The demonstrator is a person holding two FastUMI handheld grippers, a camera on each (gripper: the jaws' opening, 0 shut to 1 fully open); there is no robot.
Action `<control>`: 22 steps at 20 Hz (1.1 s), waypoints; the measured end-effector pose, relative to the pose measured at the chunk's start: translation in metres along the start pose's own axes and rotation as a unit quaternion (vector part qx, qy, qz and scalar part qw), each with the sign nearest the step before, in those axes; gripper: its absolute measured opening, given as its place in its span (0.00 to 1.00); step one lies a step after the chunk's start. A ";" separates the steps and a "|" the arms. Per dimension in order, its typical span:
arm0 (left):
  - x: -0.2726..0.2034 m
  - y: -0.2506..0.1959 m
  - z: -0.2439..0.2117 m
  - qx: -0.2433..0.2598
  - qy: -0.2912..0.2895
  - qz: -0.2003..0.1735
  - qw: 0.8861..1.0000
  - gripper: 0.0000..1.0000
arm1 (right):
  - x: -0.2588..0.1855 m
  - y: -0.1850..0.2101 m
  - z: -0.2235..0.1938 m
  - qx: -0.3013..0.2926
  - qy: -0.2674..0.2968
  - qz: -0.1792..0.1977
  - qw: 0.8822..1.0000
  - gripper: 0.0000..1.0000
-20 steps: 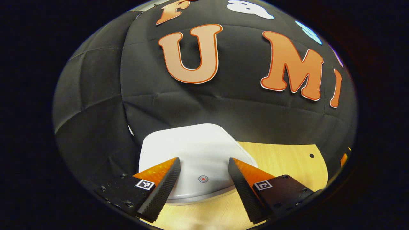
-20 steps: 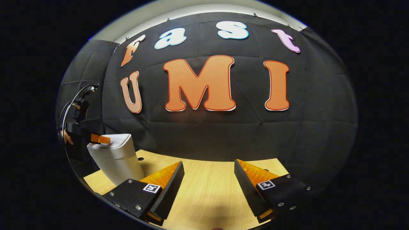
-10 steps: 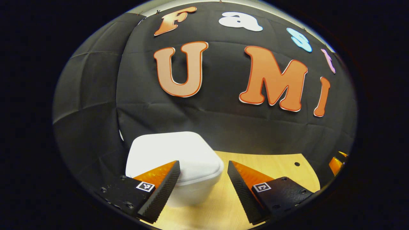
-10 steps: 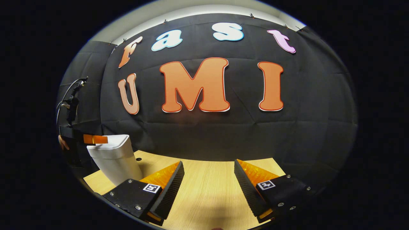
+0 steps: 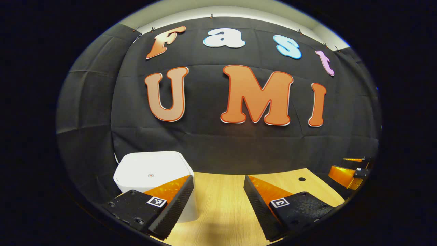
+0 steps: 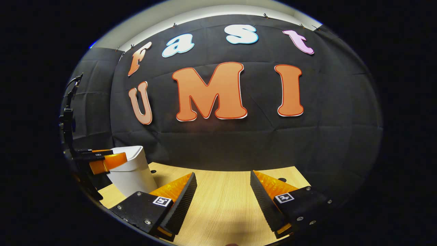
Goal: Press the lid of the desktop garbage bin to open it, pick up the crumpled paper on the desktop and throw it into the bin, then pick up the pop can on the desktop and drop it into the bin, and finally close the garbage bin lid.
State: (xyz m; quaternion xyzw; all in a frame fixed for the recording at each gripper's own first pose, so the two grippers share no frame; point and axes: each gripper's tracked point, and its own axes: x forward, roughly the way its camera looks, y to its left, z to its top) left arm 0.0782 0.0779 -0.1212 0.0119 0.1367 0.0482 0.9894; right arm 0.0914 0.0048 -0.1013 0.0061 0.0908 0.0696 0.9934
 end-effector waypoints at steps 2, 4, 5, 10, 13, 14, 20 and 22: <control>-0.006 -0.010 -0.003 0.002 -0.004 -0.009 1.000 0.94 | -0.002 -0.001 -0.001 0.003 0.002 -0.004 1.000 0.94; -0.008 -0.016 -0.002 0.004 -0.009 -0.011 1.000 0.94 | -0.004 -0.004 -0.004 0.006 0.006 -0.008 1.000 0.94; -0.008 -0.019 -0.002 0.003 -0.010 -0.012 1.000 0.94 | -0.007 -0.006 -0.003 0.007 0.005 -0.011 1.000 0.94; -0.009 -0.031 -0.013 -0.013 0.003 -0.015 1.000 0.94 | -0.014 -0.007 0.000 0.007 -0.003 -0.016 1.000 0.94; -0.011 -0.037 -0.012 -0.013 0.000 -0.018 1.000 0.94 | -0.018 -0.003 -0.002 0.005 -0.003 -0.013 1.000 0.94; -0.012 -0.038 -0.009 -0.012 -0.003 -0.019 1.000 0.94 | -0.018 -0.002 -0.002 0.003 -0.005 -0.013 1.000 0.94; -0.014 -0.039 -0.010 -0.009 -0.004 -0.015 1.000 0.94 | -0.017 0.001 -0.008 0.003 0.004 -0.011 1.000 0.94; -0.015 -0.038 -0.011 -0.012 -0.006 -0.012 1.000 0.94 | -0.017 0.001 -0.008 0.008 0.003 -0.011 1.000 0.94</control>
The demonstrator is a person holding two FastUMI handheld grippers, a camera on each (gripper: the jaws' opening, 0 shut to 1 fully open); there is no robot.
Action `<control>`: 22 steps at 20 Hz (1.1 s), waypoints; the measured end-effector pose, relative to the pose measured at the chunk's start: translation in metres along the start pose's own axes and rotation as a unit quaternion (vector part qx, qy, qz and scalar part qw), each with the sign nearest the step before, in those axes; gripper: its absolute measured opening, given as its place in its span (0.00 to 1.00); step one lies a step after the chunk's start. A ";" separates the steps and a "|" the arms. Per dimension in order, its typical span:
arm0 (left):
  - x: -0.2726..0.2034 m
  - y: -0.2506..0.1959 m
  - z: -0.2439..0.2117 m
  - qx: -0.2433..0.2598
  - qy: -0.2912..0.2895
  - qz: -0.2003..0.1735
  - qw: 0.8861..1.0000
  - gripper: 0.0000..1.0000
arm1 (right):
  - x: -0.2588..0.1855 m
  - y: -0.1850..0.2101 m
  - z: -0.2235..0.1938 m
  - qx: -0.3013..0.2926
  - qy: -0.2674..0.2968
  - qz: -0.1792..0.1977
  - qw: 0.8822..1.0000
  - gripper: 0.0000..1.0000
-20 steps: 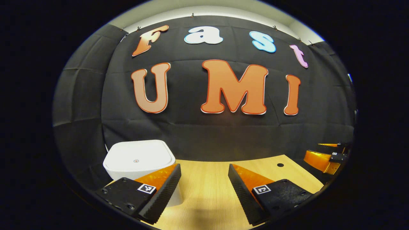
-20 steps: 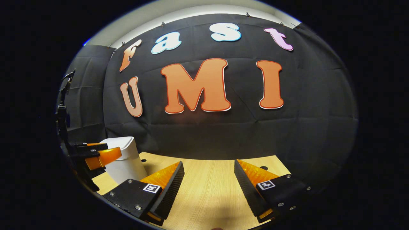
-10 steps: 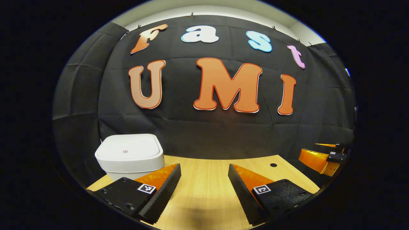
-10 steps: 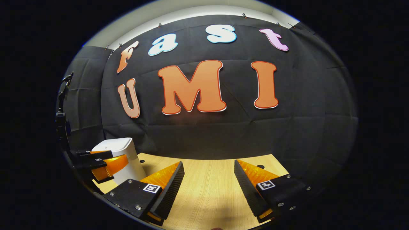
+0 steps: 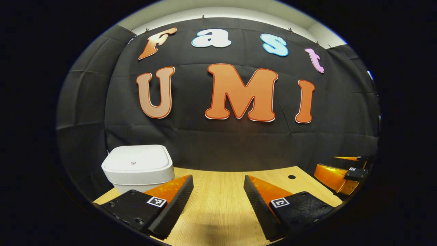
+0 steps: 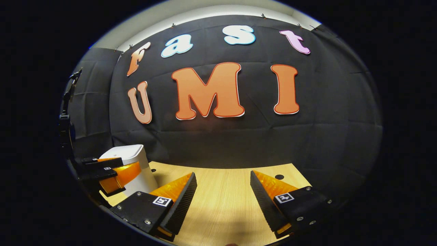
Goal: Press the lid of the desktop garbage bin to open it, pick up the crumpled paper on the desktop and throw it into the bin, then pick up the pop can on the desktop and drop it into the bin, and finally close the garbage bin lid.
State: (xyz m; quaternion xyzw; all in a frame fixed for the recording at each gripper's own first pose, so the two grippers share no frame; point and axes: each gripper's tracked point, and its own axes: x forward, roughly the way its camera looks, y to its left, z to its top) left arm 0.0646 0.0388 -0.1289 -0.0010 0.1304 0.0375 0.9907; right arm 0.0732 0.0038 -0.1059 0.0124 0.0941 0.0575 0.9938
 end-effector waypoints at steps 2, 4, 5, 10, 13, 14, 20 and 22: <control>0.000 0.001 0.001 0.002 -0.002 0.002 1.000 0.94 | 0.000 -0.001 0.000 -0.001 -0.001 -0.002 1.000 0.94; 0.000 0.001 0.000 0.002 -0.001 0.003 1.000 0.94 | 0.000 -0.002 -0.001 -0.001 0.000 -0.003 1.000 0.94; 0.001 0.001 -0.001 0.002 0.000 0.003 1.000 0.94 | 0.000 -0.002 -0.002 -0.001 0.000 -0.004 1.000 0.94; 0.000 -0.001 -0.002 0.003 0.002 0.001 1.000 0.94 | -0.002 -0.001 -0.007 -0.001 0.004 -0.004 1.000 0.94; 0.000 -0.002 -0.003 0.002 0.004 -0.003 1.000 0.94 | -0.002 -0.001 -0.008 0.002 0.007 -0.003 1.000 0.94; 0.000 -0.001 -0.002 0.002 0.003 -0.003 1.000 0.94 | -0.003 -0.001 -0.009 0.003 0.008 -0.003 1.000 0.94; -0.002 -0.001 0.001 0.006 -0.003 -0.001 1.000 0.94 | -0.003 0.000 -0.010 0.001 0.009 -0.001 1.000 0.94; -0.003 -0.001 0.003 0.007 -0.007 0.000 1.000 0.94 | -0.003 0.000 -0.011 0.001 0.010 -0.002 1.000 0.94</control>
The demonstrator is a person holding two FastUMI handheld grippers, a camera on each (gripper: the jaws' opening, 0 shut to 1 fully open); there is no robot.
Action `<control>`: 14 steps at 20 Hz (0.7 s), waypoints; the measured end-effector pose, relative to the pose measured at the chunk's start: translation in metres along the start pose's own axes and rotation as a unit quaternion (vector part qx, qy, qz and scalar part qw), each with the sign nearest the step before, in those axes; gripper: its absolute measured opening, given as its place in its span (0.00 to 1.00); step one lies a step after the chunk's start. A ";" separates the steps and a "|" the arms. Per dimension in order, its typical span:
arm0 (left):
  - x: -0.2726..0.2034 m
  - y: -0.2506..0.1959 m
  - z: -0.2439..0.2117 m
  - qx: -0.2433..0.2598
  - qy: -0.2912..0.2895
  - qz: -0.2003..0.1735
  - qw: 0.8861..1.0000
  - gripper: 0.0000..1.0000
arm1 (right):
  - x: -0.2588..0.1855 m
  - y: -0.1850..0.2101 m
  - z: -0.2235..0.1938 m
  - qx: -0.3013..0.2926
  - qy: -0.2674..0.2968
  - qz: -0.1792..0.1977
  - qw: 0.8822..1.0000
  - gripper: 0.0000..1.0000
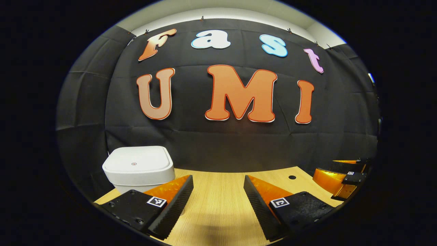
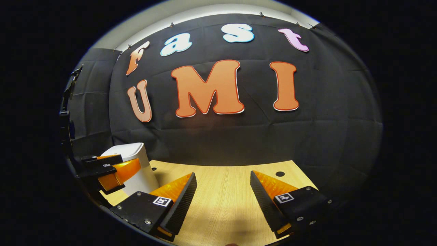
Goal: Press the lid of the desktop garbage bin to open it, pick up the crumpled paper on the desktop and throw it into the bin, then pick up the pop can on the desktop and drop it into the bin, and finally close the garbage bin lid.
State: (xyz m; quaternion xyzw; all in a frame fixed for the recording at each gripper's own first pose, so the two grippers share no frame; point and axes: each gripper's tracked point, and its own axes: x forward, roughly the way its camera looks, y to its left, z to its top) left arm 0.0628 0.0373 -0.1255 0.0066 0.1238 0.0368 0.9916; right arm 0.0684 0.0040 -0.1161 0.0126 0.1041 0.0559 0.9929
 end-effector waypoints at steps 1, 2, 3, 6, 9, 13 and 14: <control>0.000 0.001 -0.001 0.001 0.001 0.001 1.000 0.94 | 0.000 0.000 0.000 0.001 0.001 0.000 1.000 0.94; 0.000 0.001 -0.001 0.001 0.002 0.000 1.000 0.94 | 0.000 -0.001 0.000 0.001 0.001 -0.001 1.000 0.94; 0.000 0.001 -0.002 0.000 0.004 0.001 1.000 0.94 | 0.001 -0.001 -0.001 0.001 0.002 -0.001 1.000 0.94; 0.000 0.001 -0.001 0.000 0.002 0.001 1.000 0.94 | 0.001 0.000 -0.002 0.000 0.003 -0.001 1.000 0.94; -0.001 0.000 0.000 0.001 0.000 0.000 1.000 0.94 | 0.001 -0.001 -0.001 0.000 0.002 -0.002 1.000 0.94; -0.001 0.000 0.000 0.002 0.000 0.000 1.000 0.94 | 0.002 -0.003 -0.001 0.001 0.002 -0.004 1.000 0.94; 0.000 0.000 0.000 0.002 0.000 0.000 1.000 0.94 | 0.002 -0.002 -0.001 0.001 0.002 -0.003 1.000 0.94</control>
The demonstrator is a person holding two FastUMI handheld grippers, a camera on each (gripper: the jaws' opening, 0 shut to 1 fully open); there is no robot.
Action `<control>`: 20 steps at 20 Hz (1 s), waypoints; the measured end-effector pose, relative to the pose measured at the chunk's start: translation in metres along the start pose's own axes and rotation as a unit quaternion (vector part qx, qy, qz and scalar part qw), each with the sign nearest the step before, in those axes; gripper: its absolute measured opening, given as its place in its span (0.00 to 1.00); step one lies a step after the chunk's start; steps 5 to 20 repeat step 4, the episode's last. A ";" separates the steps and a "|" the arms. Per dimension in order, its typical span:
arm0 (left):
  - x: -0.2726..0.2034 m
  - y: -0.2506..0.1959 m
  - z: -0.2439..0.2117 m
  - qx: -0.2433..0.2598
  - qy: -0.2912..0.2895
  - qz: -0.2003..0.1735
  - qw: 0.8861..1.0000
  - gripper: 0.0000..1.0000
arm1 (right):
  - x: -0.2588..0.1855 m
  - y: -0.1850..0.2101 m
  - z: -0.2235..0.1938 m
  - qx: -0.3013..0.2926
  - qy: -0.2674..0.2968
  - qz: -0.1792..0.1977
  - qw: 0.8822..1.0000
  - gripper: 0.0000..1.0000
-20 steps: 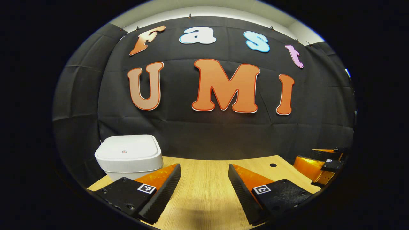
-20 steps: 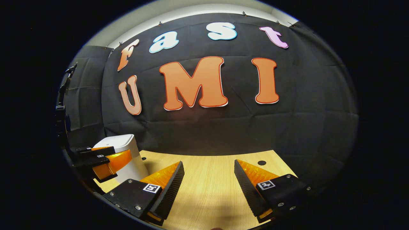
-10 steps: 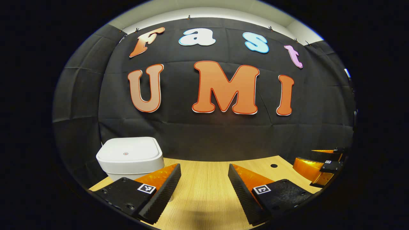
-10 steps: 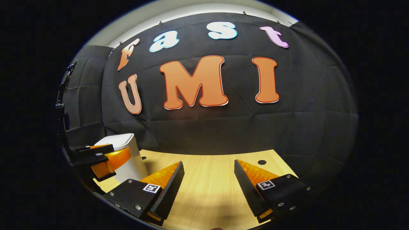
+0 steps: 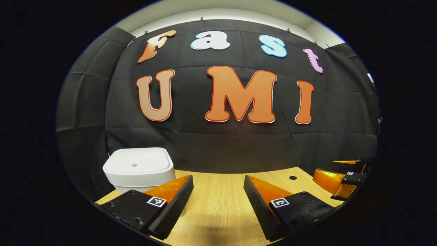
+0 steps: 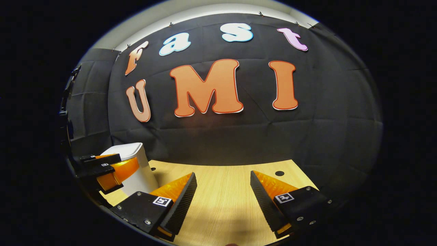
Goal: Press the lid of the desktop garbage bin to open it, pick up the crumpled paper on the desktop and throw it into the bin, then pick up the pop can on the desktop and drop it into the bin, and finally close the garbage bin lid.
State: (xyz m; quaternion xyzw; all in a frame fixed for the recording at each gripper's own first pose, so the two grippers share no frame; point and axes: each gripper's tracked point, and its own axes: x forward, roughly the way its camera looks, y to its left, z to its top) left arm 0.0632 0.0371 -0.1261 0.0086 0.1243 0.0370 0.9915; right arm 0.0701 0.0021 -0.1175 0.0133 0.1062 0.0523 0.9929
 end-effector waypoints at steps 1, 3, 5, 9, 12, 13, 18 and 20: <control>0.000 -0.001 0.000 0.000 0.001 0.000 1.000 0.94 | 0.000 0.000 0.001 0.000 0.000 0.000 1.000 0.94; 0.001 0.000 0.000 -0.001 0.000 0.001 1.000 0.94 | 0.001 0.000 0.000 -0.002 -0.001 -0.001 1.000 0.94; 0.001 0.001 0.000 0.002 0.000 0.005 1.000 0.94 | 0.001 -0.001 0.000 -0.002 -0.001 -0.001 1.000 0.94; 0.001 0.001 0.000 0.002 0.000 0.005 1.000 0.94 | 0.001 -0.001 0.000 -0.002 -0.001 -0.001 1.000 0.94; 0.001 0.001 0.000 0.002 0.000 0.005 1.000 0.94 | 0.001 -0.001 0.000 -0.002 -0.001 -0.001 1.000 0.94; 0.001 0.001 0.000 0.002 0.000 0.005 1.000 0.94 | 0.001 -0.001 0.000 -0.002 -0.001 -0.001 1.000 0.94; 0.001 0.001 0.000 0.002 0.000 0.005 1.000 0.94 | 0.001 -0.001 0.000 -0.002 -0.001 -0.001 1.000 0.94; 0.001 0.001 0.000 0.002 0.000 0.005 1.000 0.94 | 0.001 -0.001 0.000 -0.002 -0.001 -0.001 1.000 0.94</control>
